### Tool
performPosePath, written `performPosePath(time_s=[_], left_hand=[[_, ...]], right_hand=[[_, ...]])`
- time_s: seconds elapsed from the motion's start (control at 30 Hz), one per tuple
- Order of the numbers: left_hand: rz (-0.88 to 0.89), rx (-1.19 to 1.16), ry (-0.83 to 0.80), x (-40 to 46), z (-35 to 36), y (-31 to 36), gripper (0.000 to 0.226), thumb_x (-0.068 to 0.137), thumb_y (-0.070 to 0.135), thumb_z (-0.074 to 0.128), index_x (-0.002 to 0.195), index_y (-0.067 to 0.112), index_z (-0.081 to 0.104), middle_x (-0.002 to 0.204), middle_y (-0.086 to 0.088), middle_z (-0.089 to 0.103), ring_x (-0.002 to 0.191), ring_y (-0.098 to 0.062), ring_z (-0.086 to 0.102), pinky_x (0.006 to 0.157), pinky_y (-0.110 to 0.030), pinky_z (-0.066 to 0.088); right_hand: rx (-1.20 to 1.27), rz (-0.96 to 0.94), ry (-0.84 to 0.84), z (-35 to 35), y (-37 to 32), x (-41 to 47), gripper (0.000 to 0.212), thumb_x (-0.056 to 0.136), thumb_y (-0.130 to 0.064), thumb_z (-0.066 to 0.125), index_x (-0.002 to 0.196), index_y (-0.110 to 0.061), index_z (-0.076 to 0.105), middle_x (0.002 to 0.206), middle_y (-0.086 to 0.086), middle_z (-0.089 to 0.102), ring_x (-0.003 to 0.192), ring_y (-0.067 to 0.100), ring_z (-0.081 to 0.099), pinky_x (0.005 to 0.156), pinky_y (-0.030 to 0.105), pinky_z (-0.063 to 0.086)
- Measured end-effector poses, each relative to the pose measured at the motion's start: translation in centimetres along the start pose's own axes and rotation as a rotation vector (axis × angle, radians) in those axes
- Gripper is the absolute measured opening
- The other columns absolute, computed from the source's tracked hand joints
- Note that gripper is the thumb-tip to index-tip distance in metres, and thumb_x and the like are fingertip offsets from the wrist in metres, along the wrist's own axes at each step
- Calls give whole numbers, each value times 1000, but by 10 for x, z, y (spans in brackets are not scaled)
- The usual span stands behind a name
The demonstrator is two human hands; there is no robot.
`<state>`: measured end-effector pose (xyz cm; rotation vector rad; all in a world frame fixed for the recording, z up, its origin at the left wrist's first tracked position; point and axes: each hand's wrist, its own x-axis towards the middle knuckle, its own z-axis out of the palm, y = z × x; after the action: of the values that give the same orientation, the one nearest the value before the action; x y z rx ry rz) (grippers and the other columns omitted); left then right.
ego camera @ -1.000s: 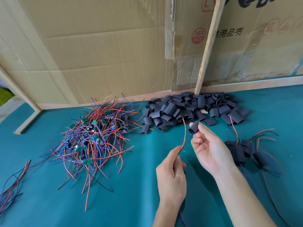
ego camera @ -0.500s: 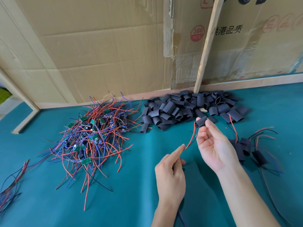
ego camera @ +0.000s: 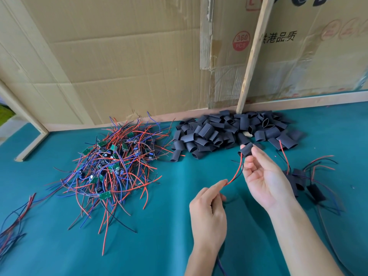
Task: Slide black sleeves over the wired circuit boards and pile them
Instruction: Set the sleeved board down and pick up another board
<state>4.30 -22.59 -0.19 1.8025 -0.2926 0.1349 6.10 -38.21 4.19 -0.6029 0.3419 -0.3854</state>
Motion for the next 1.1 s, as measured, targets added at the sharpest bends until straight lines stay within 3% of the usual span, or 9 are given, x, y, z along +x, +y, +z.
performPosePath(time_s=[0.23, 0.4, 0.57, 0.87, 1.1], left_hand=[[-14, 25, -2, 0, 1, 0, 50, 95, -9, 51, 106, 31, 79, 76, 10, 67, 68, -4, 58, 60, -12, 39], [-25, 16, -4, -1, 1, 1, 48, 96, -7, 50, 104, 31, 79, 76, 8, 67, 67, -4, 57, 59, -14, 40], [-54, 2, 12, 0, 1, 1, 48, 96, -7, 50, 105, 31, 78, 76, 8, 67, 68, -3, 58, 61, -14, 41], [-92, -35, 49, -1, 0, 2, 47, 100, -2, 48, 101, 36, 76, 74, 6, 66, 63, -5, 53, 59, -21, 41], [-129, -67, 81, -1, -1, 4, 44, 102, 4, 50, 97, 40, 73, 73, 10, 68, 67, -11, 59, 64, -28, 50]], right_hand=[[-9, 6, -42, -2, -4, -1, 43, 84, -15, 73, 125, -7, 62, 108, 7, 69, 62, 4, 58, 56, 14, 48], [42, 40, -30, -4, -3, 0, 54, 84, -16, 74, 136, -7, 57, 91, 3, 65, 60, 5, 57, 56, 14, 49], [-21, 16, -47, -4, -5, -1, 36, 84, -14, 73, 118, -6, 66, 109, 9, 73, 61, 5, 56, 55, 15, 47], [-132, 14, -42, -5, -7, -3, 24, 85, -17, 71, 108, -9, 70, 106, 9, 77, 60, 8, 54, 52, 18, 44], [-416, -63, -49, -11, -12, -2, 15, 101, -15, 61, 106, -20, 73, 109, 1, 78, 74, 10, 65, 71, 27, 43]])
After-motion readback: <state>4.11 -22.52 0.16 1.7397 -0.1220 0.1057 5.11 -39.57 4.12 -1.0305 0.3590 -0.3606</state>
